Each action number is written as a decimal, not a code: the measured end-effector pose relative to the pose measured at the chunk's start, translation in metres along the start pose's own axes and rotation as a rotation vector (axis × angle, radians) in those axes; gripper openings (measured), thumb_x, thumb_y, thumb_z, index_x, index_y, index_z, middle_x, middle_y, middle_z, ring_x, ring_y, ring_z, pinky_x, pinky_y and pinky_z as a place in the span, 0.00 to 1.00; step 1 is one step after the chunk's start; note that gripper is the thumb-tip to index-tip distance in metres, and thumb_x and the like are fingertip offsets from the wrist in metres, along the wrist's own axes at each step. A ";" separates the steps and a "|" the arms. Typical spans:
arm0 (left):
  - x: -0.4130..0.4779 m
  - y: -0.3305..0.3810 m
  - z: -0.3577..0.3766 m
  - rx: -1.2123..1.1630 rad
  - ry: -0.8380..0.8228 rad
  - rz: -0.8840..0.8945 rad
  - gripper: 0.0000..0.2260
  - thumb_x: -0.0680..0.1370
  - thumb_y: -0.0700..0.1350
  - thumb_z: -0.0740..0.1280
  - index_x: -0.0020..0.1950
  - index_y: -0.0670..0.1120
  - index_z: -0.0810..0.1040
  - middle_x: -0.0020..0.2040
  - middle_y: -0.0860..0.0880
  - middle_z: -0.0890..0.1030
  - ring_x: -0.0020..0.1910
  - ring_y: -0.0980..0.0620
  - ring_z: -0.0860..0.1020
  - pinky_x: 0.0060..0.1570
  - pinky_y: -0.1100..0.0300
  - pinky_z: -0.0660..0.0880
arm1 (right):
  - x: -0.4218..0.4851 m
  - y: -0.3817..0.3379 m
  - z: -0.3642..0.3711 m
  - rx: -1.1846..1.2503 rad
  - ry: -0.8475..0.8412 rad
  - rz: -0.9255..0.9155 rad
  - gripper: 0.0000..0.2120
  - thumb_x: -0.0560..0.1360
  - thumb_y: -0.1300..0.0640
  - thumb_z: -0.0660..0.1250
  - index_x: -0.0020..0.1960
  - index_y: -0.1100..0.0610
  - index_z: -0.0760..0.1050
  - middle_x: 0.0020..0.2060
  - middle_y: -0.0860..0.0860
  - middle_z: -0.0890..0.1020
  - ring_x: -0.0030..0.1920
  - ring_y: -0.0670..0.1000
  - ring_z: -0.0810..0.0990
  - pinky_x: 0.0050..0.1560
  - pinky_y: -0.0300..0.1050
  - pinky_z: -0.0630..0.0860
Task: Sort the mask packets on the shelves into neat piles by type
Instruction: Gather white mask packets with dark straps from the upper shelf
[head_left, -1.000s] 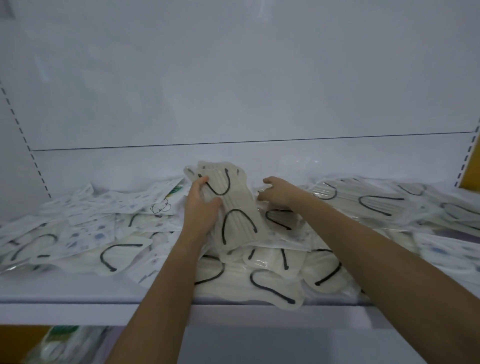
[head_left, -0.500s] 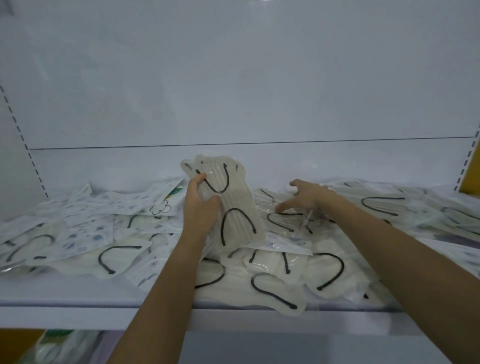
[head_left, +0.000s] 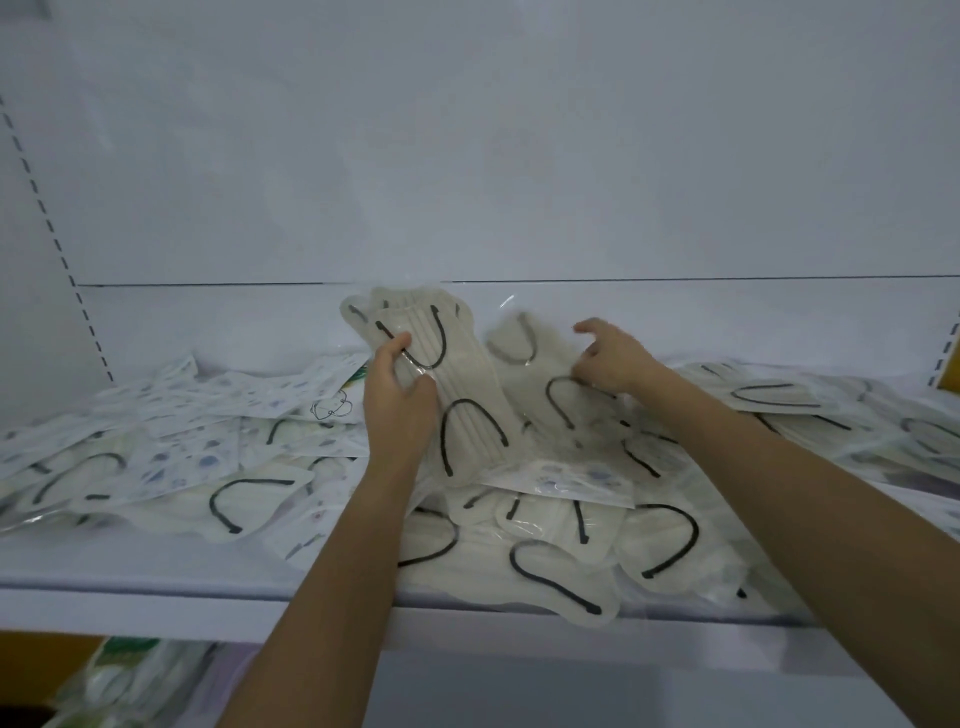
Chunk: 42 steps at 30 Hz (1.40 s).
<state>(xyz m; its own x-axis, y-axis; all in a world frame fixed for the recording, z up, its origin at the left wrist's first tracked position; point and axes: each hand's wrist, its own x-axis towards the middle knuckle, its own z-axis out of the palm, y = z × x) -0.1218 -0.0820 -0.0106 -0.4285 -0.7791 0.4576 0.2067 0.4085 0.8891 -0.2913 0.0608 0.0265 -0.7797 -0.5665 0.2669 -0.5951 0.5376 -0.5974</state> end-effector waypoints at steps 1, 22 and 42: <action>0.000 0.000 0.000 -0.005 0.025 0.009 0.22 0.75 0.35 0.60 0.67 0.51 0.69 0.63 0.55 0.72 0.64 0.54 0.70 0.65 0.55 0.68 | 0.003 0.002 -0.004 0.094 0.134 0.009 0.27 0.75 0.63 0.63 0.71 0.57 0.60 0.48 0.57 0.78 0.50 0.55 0.77 0.45 0.43 0.72; -0.013 0.016 0.002 -0.141 -0.188 -0.016 0.14 0.74 0.37 0.67 0.57 0.48 0.71 0.49 0.53 0.78 0.48 0.54 0.78 0.47 0.59 0.77 | -0.042 -0.025 -0.015 0.512 -0.149 -0.139 0.29 0.76 0.59 0.66 0.73 0.58 0.57 0.51 0.54 0.79 0.49 0.52 0.80 0.53 0.44 0.75; -0.005 0.023 0.017 -0.124 -0.123 0.020 0.13 0.74 0.35 0.66 0.54 0.49 0.71 0.47 0.53 0.78 0.45 0.54 0.79 0.46 0.57 0.77 | -0.031 0.051 -0.098 0.199 -0.070 0.243 0.31 0.70 0.62 0.71 0.71 0.59 0.64 0.65 0.59 0.72 0.61 0.60 0.74 0.59 0.50 0.73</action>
<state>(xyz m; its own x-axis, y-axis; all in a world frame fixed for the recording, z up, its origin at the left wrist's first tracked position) -0.1298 -0.0605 0.0074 -0.5264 -0.7041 0.4766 0.3194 0.3556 0.8783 -0.3168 0.1673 0.0616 -0.8747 -0.4820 0.0501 -0.3382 0.5332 -0.7754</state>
